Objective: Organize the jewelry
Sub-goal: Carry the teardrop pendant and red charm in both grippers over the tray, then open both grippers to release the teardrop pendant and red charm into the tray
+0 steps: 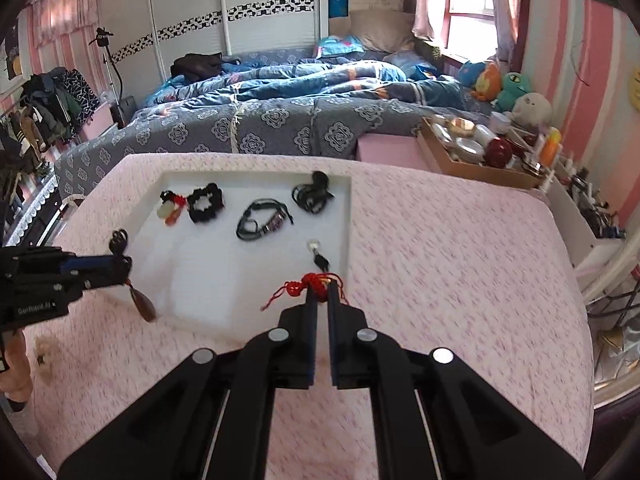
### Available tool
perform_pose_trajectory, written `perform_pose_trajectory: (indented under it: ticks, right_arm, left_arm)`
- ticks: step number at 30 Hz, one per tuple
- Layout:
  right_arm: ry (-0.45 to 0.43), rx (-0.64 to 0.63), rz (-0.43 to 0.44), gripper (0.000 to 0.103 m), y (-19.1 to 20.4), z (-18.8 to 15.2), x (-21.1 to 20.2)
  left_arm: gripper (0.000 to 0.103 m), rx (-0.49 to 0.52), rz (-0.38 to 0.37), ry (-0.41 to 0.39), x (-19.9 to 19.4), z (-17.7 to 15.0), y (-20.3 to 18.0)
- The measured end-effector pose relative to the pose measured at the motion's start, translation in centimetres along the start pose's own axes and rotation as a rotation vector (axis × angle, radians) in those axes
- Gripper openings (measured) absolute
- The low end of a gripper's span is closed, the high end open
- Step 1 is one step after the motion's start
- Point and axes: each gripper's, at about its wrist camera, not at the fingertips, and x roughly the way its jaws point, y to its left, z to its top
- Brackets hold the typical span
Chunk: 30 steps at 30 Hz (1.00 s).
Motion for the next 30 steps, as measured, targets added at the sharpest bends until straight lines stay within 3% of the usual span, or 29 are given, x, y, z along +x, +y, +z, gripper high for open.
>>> perform_pose_trajectory:
  ticks: [6, 13, 22, 30]
  right_arm:
    - [0.038, -0.002, 0.016, 0.004, 1.9, 2.2, 4.3]
    - [0.087, -0.007, 0.008, 0.004, 3.6, 3.4, 8.9]
    - [0.182, 0.013, -0.035, 0.004, 3.5, 3.2, 14.1]
    - [0.235, 0.029, -0.058, 0.006, 2.7, 2.7, 16.0]
  left_arm:
    - [0.019, -0.077, 0.089, 0.026, 2.9, 2.1, 5.3]
    - [0.019, -0.138, 0.127, 0.022, 4.7, 3.5, 9.2]
    - [0.019, -0.125, 0.169, 0.058, 6.9, 3.8, 9.8]
    - [0.020, -0.124, 0.194, 0.092, 7.9, 3.6, 10.0]
